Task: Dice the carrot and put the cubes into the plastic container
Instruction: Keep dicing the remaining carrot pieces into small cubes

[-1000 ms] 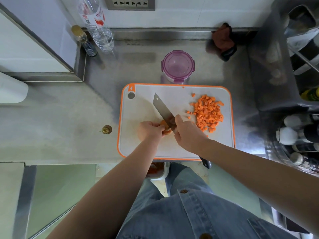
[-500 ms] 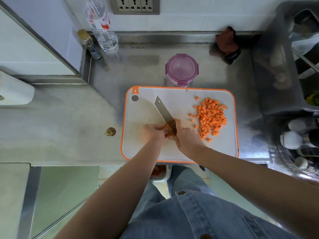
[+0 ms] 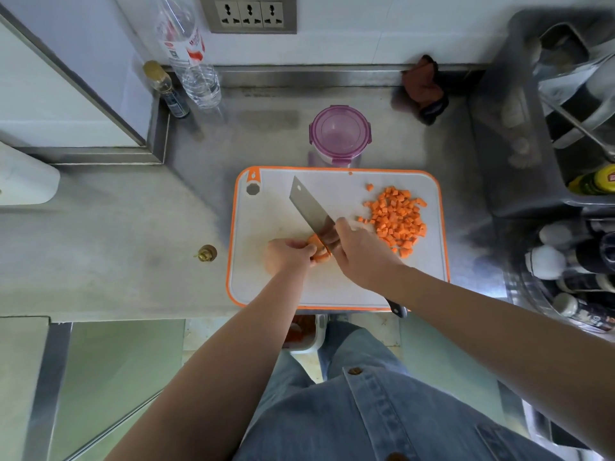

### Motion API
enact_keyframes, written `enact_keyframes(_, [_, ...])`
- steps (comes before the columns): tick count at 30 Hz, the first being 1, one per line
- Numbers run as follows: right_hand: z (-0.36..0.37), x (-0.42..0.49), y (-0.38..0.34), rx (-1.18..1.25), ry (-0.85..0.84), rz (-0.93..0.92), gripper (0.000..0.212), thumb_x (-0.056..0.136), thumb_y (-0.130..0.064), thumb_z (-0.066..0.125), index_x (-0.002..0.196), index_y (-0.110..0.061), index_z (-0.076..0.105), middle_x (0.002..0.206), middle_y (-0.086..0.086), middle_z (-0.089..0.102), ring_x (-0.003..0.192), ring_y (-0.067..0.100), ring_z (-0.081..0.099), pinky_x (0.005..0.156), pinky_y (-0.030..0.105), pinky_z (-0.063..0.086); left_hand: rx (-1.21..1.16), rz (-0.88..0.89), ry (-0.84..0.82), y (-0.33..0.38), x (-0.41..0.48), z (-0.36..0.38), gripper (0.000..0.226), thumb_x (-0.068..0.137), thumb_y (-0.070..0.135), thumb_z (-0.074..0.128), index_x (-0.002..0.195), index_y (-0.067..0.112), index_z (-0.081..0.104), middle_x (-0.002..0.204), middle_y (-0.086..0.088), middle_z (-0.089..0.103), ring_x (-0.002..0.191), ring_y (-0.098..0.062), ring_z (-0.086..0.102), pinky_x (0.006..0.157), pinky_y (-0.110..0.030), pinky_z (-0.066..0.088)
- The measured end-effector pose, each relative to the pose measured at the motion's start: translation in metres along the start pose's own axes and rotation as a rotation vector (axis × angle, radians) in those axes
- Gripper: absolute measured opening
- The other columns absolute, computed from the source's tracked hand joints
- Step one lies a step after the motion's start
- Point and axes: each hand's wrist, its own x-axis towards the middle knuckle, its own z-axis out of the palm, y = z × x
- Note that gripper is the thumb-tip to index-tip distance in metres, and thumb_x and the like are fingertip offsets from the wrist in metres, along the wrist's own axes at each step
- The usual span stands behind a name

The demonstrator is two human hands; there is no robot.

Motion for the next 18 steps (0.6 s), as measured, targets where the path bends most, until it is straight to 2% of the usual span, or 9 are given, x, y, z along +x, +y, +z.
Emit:
enact_keyframes(3, [0.003,-0.005,-0.003,-0.008,-0.025,0.014,0.019,0.099,-0.017,0.04,0.117,-0.011,0.035,0.067,0.001,0.045,0.056,0.014,0.043,0.045,0.026,0.028,-0.005,0.01,-0.004,-0.002,0.001,0.0,0.023,0.079,0.01,0.078,0.067,0.022,0.063,0.086,-0.004,0.074,0.079,-0.025,0.072,0.08,-0.042,0.06])
enact_keyframes(6, [0.005,-0.008,-0.005,0.0,-0.036,0.042,0.024,0.098,-0.013,0.04,0.121,-0.008,0.036,0.063,-0.002,0.039,0.055,0.012,0.037,0.045,0.026,0.024,-0.031,0.01,-0.019,-0.004,0.003,0.001,0.021,0.08,0.009,0.077,0.068,0.021,0.065,0.086,-0.006,0.074,0.078,-0.027,0.072,0.08,-0.044,0.059])
enact_keyframes(11, [0.01,-0.005,-0.011,-0.046,-0.051,0.067,0.036,0.097,-0.011,0.041,0.131,-0.007,0.03,0.066,-0.003,0.037,0.059,0.013,0.042,0.046,0.025,0.029,-0.024,0.008,-0.021,-0.005,0.005,0.001,0.018,0.08,0.012,0.077,0.069,0.02,0.066,0.084,-0.005,0.075,0.076,-0.025,0.073,0.08,-0.043,0.06])
enact_keyframes(14, [0.014,-0.004,-0.013,-0.037,-0.063,0.081,0.042,0.097,-0.01,0.042,0.136,-0.007,0.027,0.074,0.002,0.045,0.067,0.02,0.05,0.051,0.031,0.037,-0.029,0.004,-0.017,-0.004,0.007,0.001,0.02,0.08,0.01,0.077,0.068,0.02,0.066,0.082,-0.005,0.074,0.072,-0.023,0.073,0.076,-0.038,0.06])
enact_keyframes(18, [0.022,-0.002,-0.013,-0.034,-0.08,0.109,0.04,0.096,-0.009,0.042,0.134,-0.009,0.027,0.08,0.005,0.046,0.072,0.022,0.048,0.052,0.028,0.033,-0.072,-0.028,-0.052,-0.004,0.01,0.0,0.023,0.08,0.003,0.075,0.067,0.018,0.064,0.08,-0.008,0.073,0.071,-0.024,0.073,0.075,-0.036,0.059])
